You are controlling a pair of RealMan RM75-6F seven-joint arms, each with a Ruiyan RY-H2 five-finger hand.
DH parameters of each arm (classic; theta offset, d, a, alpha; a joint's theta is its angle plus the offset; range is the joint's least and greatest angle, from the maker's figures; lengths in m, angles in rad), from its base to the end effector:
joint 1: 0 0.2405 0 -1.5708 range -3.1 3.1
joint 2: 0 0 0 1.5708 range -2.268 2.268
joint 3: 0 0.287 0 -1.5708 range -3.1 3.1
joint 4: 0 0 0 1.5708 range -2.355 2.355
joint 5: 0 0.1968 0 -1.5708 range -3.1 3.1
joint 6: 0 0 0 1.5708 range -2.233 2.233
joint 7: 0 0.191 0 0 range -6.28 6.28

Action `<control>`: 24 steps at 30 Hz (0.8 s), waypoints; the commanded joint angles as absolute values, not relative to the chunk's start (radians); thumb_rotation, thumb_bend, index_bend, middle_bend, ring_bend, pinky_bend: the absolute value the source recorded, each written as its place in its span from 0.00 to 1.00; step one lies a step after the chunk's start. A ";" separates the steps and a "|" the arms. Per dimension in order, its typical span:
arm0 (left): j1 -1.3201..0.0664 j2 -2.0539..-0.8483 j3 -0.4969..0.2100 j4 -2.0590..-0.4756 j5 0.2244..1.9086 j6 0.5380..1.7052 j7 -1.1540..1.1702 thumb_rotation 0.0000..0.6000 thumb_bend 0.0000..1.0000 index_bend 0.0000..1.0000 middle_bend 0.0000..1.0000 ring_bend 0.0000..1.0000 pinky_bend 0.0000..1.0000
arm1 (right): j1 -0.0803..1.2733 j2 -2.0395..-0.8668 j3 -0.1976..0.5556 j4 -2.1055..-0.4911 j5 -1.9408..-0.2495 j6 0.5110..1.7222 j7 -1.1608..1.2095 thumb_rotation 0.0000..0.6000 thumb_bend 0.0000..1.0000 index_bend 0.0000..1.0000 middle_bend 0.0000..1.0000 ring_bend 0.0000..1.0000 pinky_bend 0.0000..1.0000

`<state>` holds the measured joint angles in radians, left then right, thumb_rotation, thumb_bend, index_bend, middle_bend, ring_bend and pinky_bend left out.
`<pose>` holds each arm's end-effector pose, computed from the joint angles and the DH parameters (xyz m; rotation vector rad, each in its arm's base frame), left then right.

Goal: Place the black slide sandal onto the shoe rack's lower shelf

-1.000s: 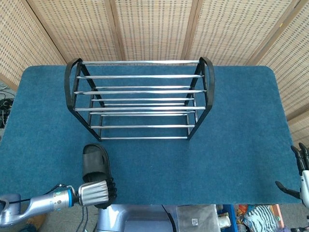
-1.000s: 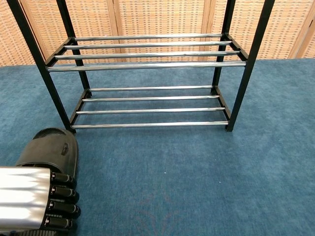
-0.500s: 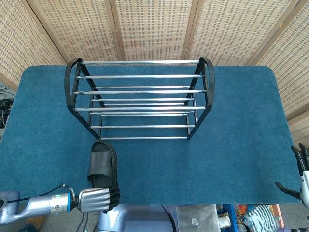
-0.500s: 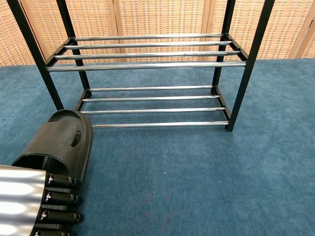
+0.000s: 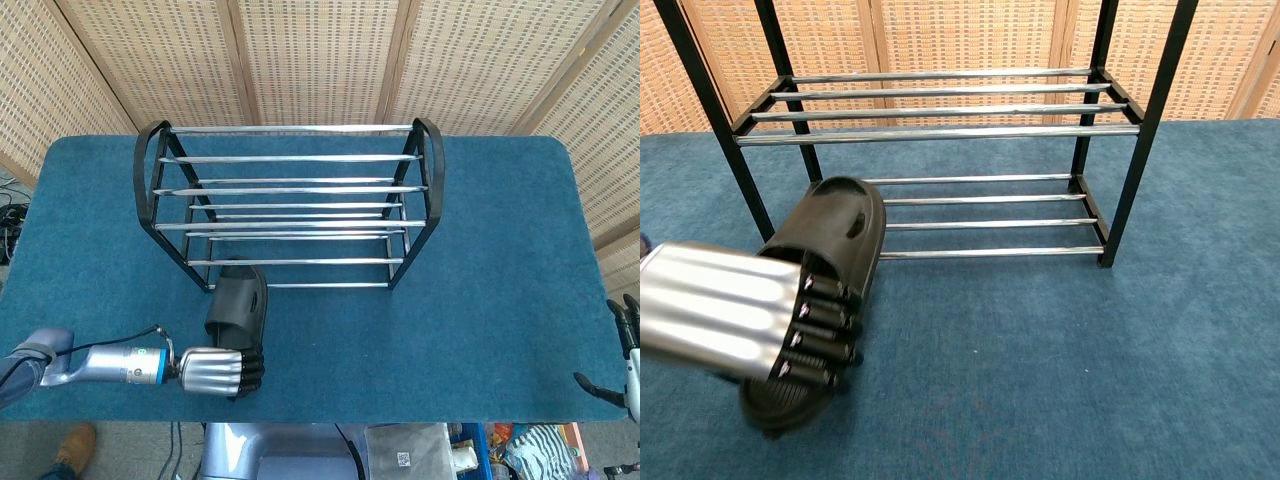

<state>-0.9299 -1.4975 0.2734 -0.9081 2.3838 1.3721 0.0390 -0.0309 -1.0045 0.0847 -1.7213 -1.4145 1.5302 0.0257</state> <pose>-0.1649 0.3070 -0.0283 -2.7608 0.6731 -0.9667 -0.3492 -0.1946 0.2334 1.2009 -0.9525 0.8464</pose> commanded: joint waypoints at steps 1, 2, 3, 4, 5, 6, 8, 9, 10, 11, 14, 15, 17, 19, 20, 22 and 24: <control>-0.970 -1.568 0.250 -0.768 2.361 1.436 -0.066 1.00 0.07 0.65 0.56 0.50 0.46 | -0.021 -1.011 0.098 -1.713 -1.382 1.509 0.016 1.00 0.00 0.00 0.00 0.00 0.00; -0.978 -1.582 0.249 -0.730 2.356 1.446 -0.090 1.00 0.07 0.65 0.56 0.50 0.46 | -0.017 -1.014 0.102 -1.711 -1.370 1.503 0.010 1.00 0.00 0.00 0.00 0.00 0.00; -0.984 -1.596 0.253 -0.696 2.355 1.458 -0.111 1.00 0.07 0.65 0.56 0.50 0.46 | -0.015 -1.016 0.105 -1.711 -1.359 1.497 0.005 1.00 0.00 0.00 0.00 0.00 0.00; -0.990 -1.610 0.254 -0.658 2.352 1.471 -0.131 1.00 0.07 0.65 0.56 0.50 0.46 | -0.012 -1.017 0.109 -1.712 -1.351 1.493 0.000 1.00 0.00 0.00 0.00 0.00 0.00; -0.995 -1.625 0.257 -0.620 2.349 1.481 -0.151 1.00 0.07 0.65 0.56 0.50 0.46 | -0.010 -1.019 0.112 -1.712 -1.343 1.491 -0.004 1.00 0.00 0.00 0.00 0.00 0.00; -0.999 -1.634 0.258 -0.595 2.344 1.483 -0.166 1.00 0.07 0.65 0.56 0.50 0.46 | -0.009 -1.021 0.115 -1.711 -1.337 1.490 -0.007 1.00 0.00 0.00 0.00 0.00 0.00; -1.006 -1.660 0.264 -0.525 2.332 1.492 -0.208 1.00 0.07 0.65 0.56 0.50 0.46 | -0.004 -1.026 0.123 -1.707 -1.314 1.481 -0.017 1.00 0.00 0.00 0.00 0.00 0.00; -1.009 -1.673 0.268 -0.494 2.327 1.499 -0.226 1.00 0.07 0.65 0.56 0.50 0.46 | -0.001 -1.029 0.128 -1.704 -1.300 1.474 -0.023 1.00 0.00 0.00 0.00 0.00 0.00; -1.011 -1.685 0.273 -0.463 2.322 1.503 -0.245 1.00 0.07 0.65 0.56 0.50 0.46 | 0.002 -1.032 0.131 -1.701 -1.288 1.468 -0.028 1.00 0.00 0.00 0.00 0.00 0.00; -1.013 -1.696 0.279 -0.434 2.318 1.508 -0.261 1.00 0.07 0.65 0.56 0.50 0.46 | 0.004 -1.034 0.134 -1.699 -1.277 1.463 -0.033 1.00 0.00 0.00 0.00 0.00 0.00; -1.014 -1.725 0.296 -0.353 2.305 1.516 -0.301 1.00 0.07 0.65 0.56 0.50 0.46 | 0.010 -1.040 0.141 -1.694 -1.254 1.452 -0.045 1.00 0.00 0.00 0.00 0.00 0.00; -1.012 -1.732 0.301 -0.328 2.299 1.516 -0.316 1.00 0.07 0.65 0.56 0.50 0.46 | 0.011 -1.042 0.143 -1.691 -1.249 1.451 -0.049 1.00 0.00 0.00 0.00 0.00 0.00; -1.011 -1.743 0.309 -0.286 2.288 1.510 -0.338 1.00 0.07 0.65 0.56 0.50 0.46 | 0.013 -1.045 0.146 -1.689 -1.240 1.450 -0.056 1.00 0.00 0.00 0.00 0.00 0.00; -1.008 -1.753 0.313 -0.257 2.277 1.499 -0.360 1.00 0.07 0.65 0.56 0.50 0.46 | 0.014 -1.048 0.148 -1.687 -1.232 1.448 -0.062 1.00 0.00 0.00 0.00 0.00 0.00; -1.008 -1.758 0.315 -0.244 2.272 1.494 -0.369 1.00 0.07 0.65 0.56 0.50 0.46 | 0.015 -1.049 0.150 -1.687 -1.228 1.447 -0.066 1.00 0.00 0.00 0.00 0.00 0.00; -1.006 -1.772 0.324 -0.216 2.264 1.486 -0.386 1.00 0.07 0.65 0.56 0.50 0.46 | 0.017 -1.052 0.151 -1.686 -1.219 1.445 -0.076 1.00 0.00 0.00 0.00 0.00 0.00; -1.006 -1.785 0.336 -0.189 2.258 1.482 -0.398 1.00 0.07 0.65 0.56 0.50 0.46 | 0.018 -1.056 0.153 -1.686 -1.213 1.445 -0.084 1.00 0.00 0.00 0.00 0.00 0.00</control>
